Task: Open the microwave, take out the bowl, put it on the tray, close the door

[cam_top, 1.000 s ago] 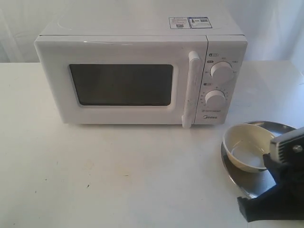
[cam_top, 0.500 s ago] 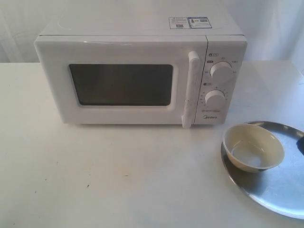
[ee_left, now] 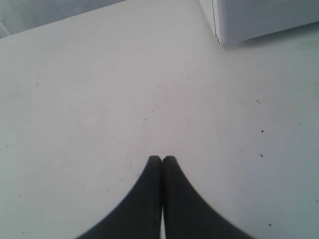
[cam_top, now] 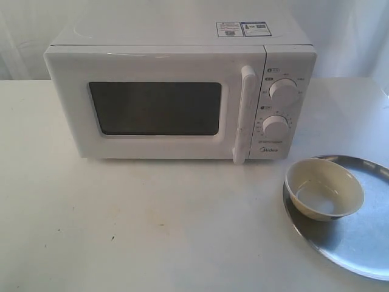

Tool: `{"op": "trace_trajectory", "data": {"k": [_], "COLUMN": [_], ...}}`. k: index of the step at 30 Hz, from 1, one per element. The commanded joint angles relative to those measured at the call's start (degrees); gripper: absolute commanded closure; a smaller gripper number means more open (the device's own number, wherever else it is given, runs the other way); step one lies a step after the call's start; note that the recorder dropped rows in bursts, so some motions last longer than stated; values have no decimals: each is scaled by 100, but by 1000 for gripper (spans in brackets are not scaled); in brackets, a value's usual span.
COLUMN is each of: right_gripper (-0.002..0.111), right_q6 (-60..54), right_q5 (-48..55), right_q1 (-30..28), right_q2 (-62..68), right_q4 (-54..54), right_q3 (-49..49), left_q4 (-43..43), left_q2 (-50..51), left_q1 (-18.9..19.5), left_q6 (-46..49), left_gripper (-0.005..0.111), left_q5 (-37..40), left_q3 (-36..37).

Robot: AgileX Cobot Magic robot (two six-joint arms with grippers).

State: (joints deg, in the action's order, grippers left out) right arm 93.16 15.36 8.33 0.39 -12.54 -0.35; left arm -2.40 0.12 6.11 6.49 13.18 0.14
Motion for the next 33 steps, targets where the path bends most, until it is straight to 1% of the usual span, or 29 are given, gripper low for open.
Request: {"op": "trace_trajectory", "data": {"k": [1,2,3,4,5,7,9,11,15,19,23,33], "right_gripper": [108,108,108,108,108,108,108,108,108,108,108,108], "right_q6": [-1178,-2216,-3600,-4465,-5866,-7022,-7559,-8023,-8336,-8931,-9171,-9221], "right_q5": [106,106,164,220,433,520,499,441,293,273,273,294], "right_q1": [-41,-41,-41,-41,-41,-41,-41,-41,-41,-41,-41,-41], "right_q2": [-39,-39,-39,-39,-39,-39,-39,-39,-39,-39,-39,-39], "right_q4": [-766,-1355,-1706,-1786,-1569,-1260,-1135,-722,-213,166,202,215], "right_q3": [35,35,35,35,35,35,35,35,35,35,35,35], "left_q4": [45,45,45,45,45,45,45,45,45,45,45,45], "left_q2": [-12,-12,-12,-12,-12,-12,-12,-12,-12,-12,-12,-12], "left_q1": [8,8,8,8,8,8,8,8,8,8,8,8], "left_q6": [-22,-22,-22,-22,-22,-22,-22,-22,-22,-22,-22,-22], "left_gripper": [107,107,107,107,107,107,107,107,107,107,107,107], "left_q5": [14,14,14,14,14,14,14,14,14,14,14,14], "left_q3": [-14,-14,-14,-14,-14,-14,-14,-14,-14,-14,-14,-14]}}
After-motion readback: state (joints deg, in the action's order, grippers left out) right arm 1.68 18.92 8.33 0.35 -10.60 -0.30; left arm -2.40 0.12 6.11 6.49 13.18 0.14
